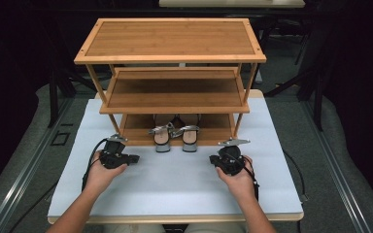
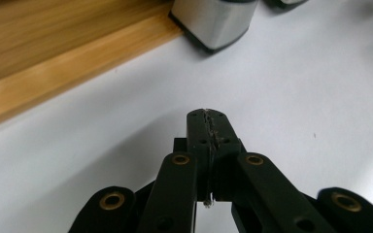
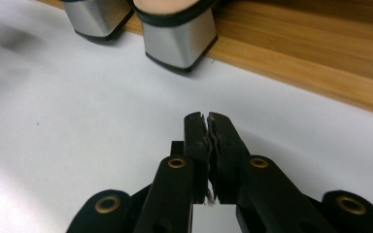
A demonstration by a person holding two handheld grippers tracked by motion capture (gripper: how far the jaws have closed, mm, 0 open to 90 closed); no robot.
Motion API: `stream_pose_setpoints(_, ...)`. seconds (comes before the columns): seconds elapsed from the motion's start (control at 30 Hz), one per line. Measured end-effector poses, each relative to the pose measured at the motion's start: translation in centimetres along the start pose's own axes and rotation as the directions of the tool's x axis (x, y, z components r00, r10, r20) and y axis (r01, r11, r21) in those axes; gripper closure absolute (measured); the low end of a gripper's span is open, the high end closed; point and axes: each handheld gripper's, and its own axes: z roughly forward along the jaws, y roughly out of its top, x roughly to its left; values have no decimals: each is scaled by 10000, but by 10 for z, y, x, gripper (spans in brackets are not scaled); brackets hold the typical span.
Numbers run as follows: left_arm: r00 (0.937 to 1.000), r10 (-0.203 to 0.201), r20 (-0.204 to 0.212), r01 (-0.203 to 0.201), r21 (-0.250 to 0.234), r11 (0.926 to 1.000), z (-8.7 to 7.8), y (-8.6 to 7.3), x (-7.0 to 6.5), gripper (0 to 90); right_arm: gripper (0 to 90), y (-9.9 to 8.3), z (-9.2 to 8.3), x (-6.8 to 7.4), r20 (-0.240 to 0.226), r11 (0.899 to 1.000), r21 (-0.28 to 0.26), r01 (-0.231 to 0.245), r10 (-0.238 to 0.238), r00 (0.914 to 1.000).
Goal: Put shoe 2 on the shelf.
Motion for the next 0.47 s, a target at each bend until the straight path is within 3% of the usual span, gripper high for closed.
stream_pose_setpoints(0.03, 10000, 25, -45, -25, 8, 10000, -2, -3, 0, 896, 870, -3, -2, -1, -12, 10000, -13, -10, 10, 10000)
stream_pose_setpoints(0.07, 9999, 58, -92, -57, 50, 10000, -3, -5, 1, 896, 870, -5, -3, -4, -896, 10000, -29, -46, 43, 9960)
stream_pose_setpoints(0.1, 9999, 79, -92, -79, 62, 9999, -4, -7, 1, 897, 871, -8, -4, -2, -7, 10000, -86, -45, 45, 10000)
stream_pose_setpoints(0.37, 9996, -130, -255, 130, -2, 9999, -7, -21, 7, 895, 872, -18, -4, -4, 73, 9998, -172, -117, 118, 9999)
stream_pose_setpoints(0.47, 9995, -319, -40, 319, 5, 9995, -2, -23, 7, 854, 867, -18, -5, -5, 47, 9995, -294, -106, 108, 9999)
